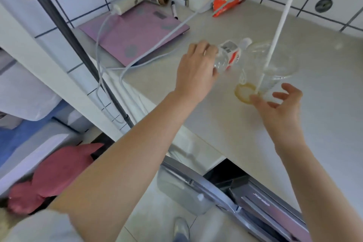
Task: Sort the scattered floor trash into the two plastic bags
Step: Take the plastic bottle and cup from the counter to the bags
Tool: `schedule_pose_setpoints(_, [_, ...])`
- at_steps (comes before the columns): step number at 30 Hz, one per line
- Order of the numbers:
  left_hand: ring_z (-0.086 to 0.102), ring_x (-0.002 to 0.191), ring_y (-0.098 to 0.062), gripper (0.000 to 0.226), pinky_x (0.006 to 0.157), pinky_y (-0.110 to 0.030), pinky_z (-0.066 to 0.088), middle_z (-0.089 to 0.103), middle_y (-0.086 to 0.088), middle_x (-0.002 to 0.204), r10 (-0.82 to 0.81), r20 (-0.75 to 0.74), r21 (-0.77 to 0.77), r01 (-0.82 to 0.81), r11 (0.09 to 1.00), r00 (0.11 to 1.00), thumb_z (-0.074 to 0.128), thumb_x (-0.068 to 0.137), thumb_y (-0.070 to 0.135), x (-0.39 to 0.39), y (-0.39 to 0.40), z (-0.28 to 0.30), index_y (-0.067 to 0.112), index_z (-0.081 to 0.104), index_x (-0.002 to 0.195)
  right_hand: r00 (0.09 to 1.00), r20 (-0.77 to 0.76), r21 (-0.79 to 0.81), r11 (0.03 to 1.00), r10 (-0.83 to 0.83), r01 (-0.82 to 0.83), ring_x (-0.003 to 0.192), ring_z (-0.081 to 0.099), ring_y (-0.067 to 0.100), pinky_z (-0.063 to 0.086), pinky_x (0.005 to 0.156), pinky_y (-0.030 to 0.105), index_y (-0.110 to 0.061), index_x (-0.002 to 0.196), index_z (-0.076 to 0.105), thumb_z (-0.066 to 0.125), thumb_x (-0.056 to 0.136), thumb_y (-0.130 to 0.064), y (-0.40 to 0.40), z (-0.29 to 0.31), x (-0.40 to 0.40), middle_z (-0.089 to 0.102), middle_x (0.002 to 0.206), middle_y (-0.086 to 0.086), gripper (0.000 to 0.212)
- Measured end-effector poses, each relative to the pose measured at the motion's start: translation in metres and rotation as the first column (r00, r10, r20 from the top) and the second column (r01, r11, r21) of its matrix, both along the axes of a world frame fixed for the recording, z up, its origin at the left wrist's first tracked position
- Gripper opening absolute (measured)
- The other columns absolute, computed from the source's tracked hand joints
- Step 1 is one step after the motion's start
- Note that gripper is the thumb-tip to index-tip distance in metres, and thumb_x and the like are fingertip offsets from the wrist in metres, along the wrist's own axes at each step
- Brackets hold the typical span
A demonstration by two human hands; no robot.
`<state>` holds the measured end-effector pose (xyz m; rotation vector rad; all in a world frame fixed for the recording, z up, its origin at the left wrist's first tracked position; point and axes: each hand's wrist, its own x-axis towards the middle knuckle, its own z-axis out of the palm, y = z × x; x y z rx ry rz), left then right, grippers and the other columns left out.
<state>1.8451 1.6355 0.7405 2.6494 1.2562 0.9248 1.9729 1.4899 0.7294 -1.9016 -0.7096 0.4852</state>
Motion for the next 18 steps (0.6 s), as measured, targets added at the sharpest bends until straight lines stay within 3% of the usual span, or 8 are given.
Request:
schedule_pose_setpoints(4, [0.044, 0.121, -0.031, 0.068, 0.094, -0.039, 0.04, 0.046, -0.007, 0.136, 0.014, -0.206, -0.137, -0.043, 0.99, 0.978, 0.066, 0.079, 0.044, 0.031, 0.023, 0.003, 0.014, 0.042, 0.136, 0.996, -0.007, 0.051, 0.995, 0.085, -0.085, 0.116, 0.051, 0.015, 0.043, 0.088, 0.025, -0.018, 0.138, 0.027, 0.077, 0.076, -0.031, 0.019, 0.003, 0.01, 0.04, 0.137, 0.0, 0.081])
schedule_pose_setpoints(8, [0.045, 0.12, -0.033, 0.075, 0.089, -0.042, 0.041, 0.045, -0.008, 0.136, 0.036, -0.347, -0.179, -0.104, 0.978, 0.937, 0.064, 0.079, 0.051, 0.039, 0.032, -0.004, 0.016, 0.035, 0.139, 0.991, -0.018, 0.104, 0.986, 0.133, -0.13, 0.11, 0.05, 0.009, 0.043, 0.068, 0.002, -0.016, 0.133, 0.029, 0.079, 0.074, -0.025, 0.034, 0.004, 0.01, 0.042, 0.131, -0.001, 0.078])
schedule_pose_setpoints(10, [0.048, 0.117, -0.033, 0.074, 0.085, -0.041, 0.041, 0.049, -0.008, 0.131, 0.053, -0.364, -0.155, -0.117, 0.981, 0.93, 0.063, 0.08, 0.049, 0.037, 0.033, -0.006, 0.017, 0.033, 0.139, 0.991, -0.019, 0.123, 0.984, 0.134, -0.131, 0.103, 0.049, 0.005, 0.04, 0.06, -0.002, -0.017, 0.133, 0.03, 0.079, 0.075, -0.023, 0.038, 0.005, 0.009, 0.042, 0.127, -0.002, 0.077])
schedule_pose_setpoints(12, [0.051, 0.114, -0.033, 0.072, 0.081, -0.04, 0.04, 0.052, -0.008, 0.127, 0.067, -0.349, -0.147, -0.125, 0.981, 0.935, 0.064, 0.08, 0.048, 0.034, 0.031, -0.007, 0.017, 0.033, 0.138, 0.992, 0.002, 0.121, 0.985, 0.127, -0.127, 0.105, 0.049, 0.007, 0.043, 0.069, 0.003, -0.018, 0.134, 0.03, 0.08, 0.073, -0.026, 0.042, 0.004, 0.009, 0.042, 0.128, -0.002, 0.08])
schedule_pose_setpoints(15, [0.053, 0.11, -0.032, 0.068, 0.074, -0.038, 0.036, 0.053, -0.007, 0.124, 0.098, -0.331, -0.123, -0.146, 0.982, 0.939, 0.066, 0.079, 0.043, 0.023, 0.028, -0.008, 0.016, 0.037, 0.135, 0.994, 0.023, 0.089, 0.99, 0.104, -0.105, 0.12, 0.047, 0.016, 0.044, 0.098, 0.027, -0.022, 0.135, 0.031, 0.082, 0.067, -0.036, 0.044, -0.001, 0.008, 0.043, 0.133, -0.001, 0.086])
schedule_pose_setpoints(18, [0.056, 0.104, -0.032, 0.065, 0.069, -0.036, 0.036, 0.056, -0.007, 0.118, 0.119, -0.284, -0.113, -0.156, 0.981, 0.952, 0.067, 0.077, 0.041, 0.003, 0.025, -0.008, 0.016, 0.041, 0.13, 0.996, 0.01, 0.095, 0.991, 0.091, -0.091, 0.118, 0.049, 0.018, 0.045, 0.098, 0.031, -0.023, 0.13, 0.035, 0.083, 0.063, -0.04, 0.043, 0.0, 0.001, 0.046, 0.131, 0.001, 0.084])
